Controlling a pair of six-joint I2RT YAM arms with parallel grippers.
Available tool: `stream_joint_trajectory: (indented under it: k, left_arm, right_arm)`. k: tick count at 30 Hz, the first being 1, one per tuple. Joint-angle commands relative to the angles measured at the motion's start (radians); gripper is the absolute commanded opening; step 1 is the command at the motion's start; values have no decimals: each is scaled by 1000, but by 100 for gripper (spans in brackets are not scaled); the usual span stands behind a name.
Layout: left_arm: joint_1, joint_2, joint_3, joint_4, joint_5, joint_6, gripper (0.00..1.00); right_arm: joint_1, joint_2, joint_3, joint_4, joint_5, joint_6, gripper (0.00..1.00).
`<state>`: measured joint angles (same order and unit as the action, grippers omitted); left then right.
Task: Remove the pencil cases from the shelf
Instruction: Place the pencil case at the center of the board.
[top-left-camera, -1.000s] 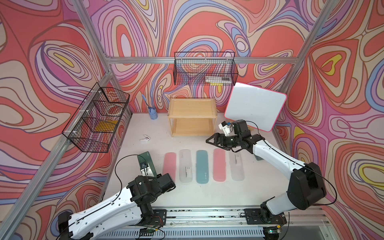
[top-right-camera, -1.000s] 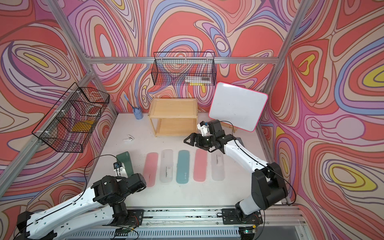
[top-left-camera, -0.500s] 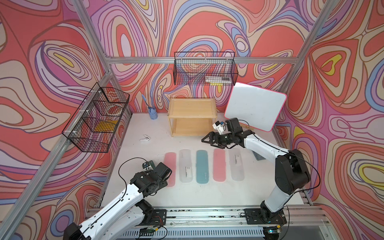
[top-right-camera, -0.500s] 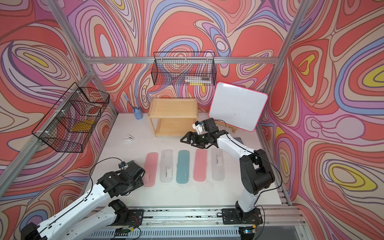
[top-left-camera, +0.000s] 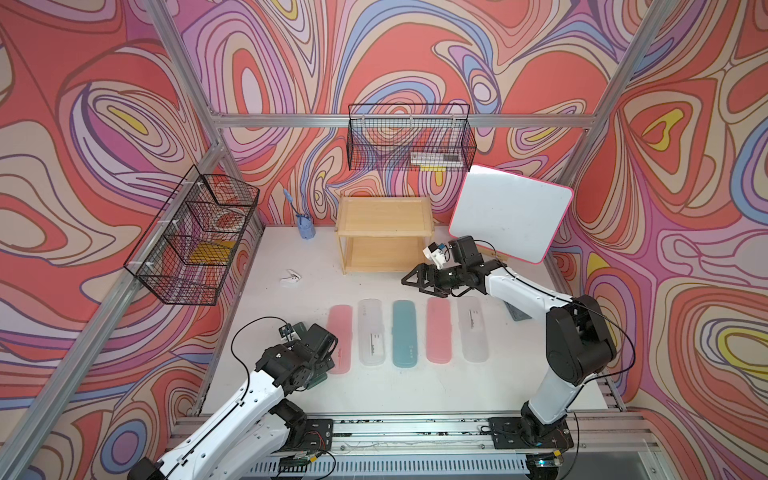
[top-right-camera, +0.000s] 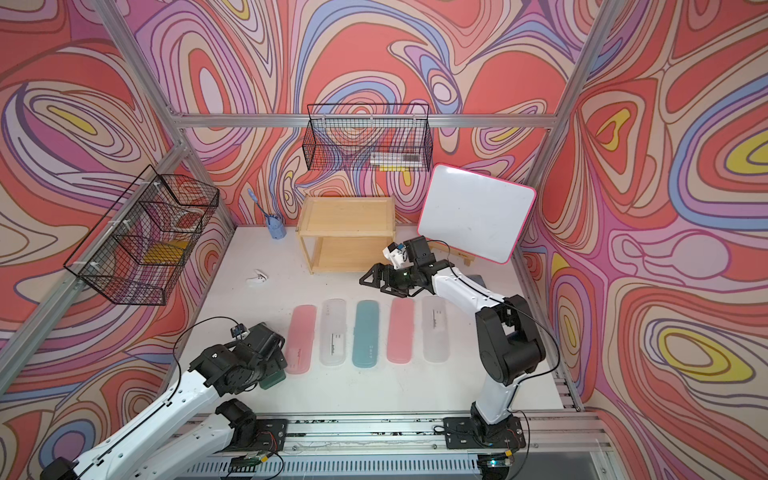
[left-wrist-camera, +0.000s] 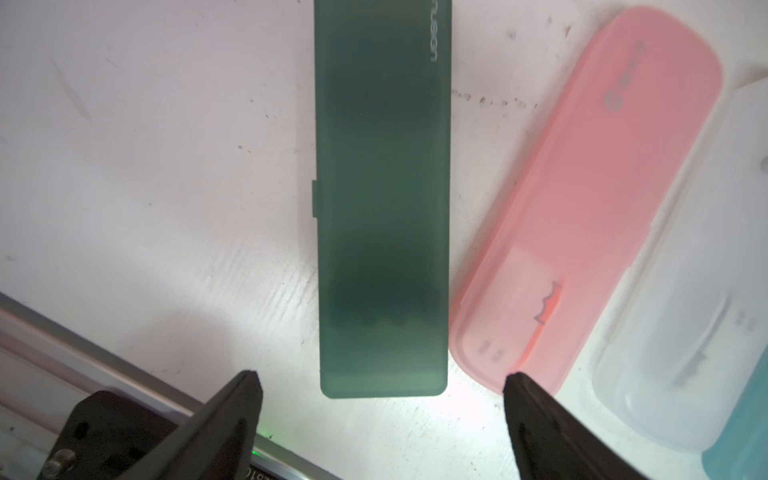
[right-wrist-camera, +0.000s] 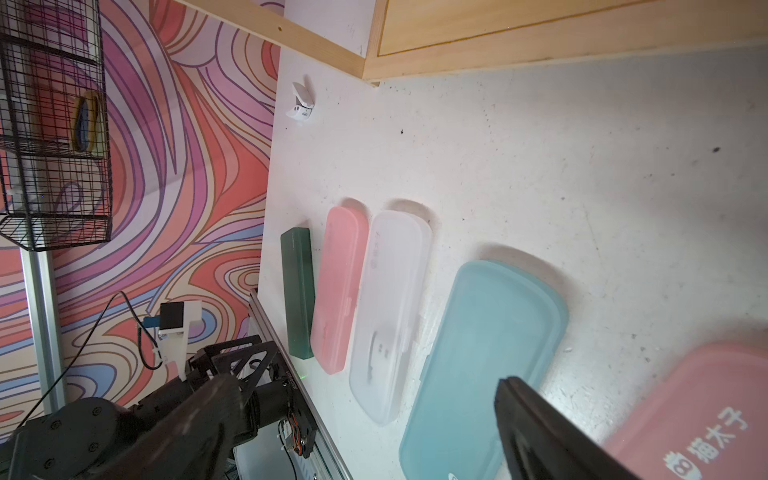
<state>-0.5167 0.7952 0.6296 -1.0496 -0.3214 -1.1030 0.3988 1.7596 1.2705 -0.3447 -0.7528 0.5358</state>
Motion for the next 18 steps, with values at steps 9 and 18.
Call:
stream_joint_trajectory:
  k: [9, 18]
  left_arm:
    - [387, 414, 205, 195, 199, 295, 100]
    - [455, 492, 186, 211, 207, 356, 99]
  right_arm:
    - [-15, 75, 82, 20, -47, -5, 98]
    - [-32, 80, 66, 19, -43, -14, 98]
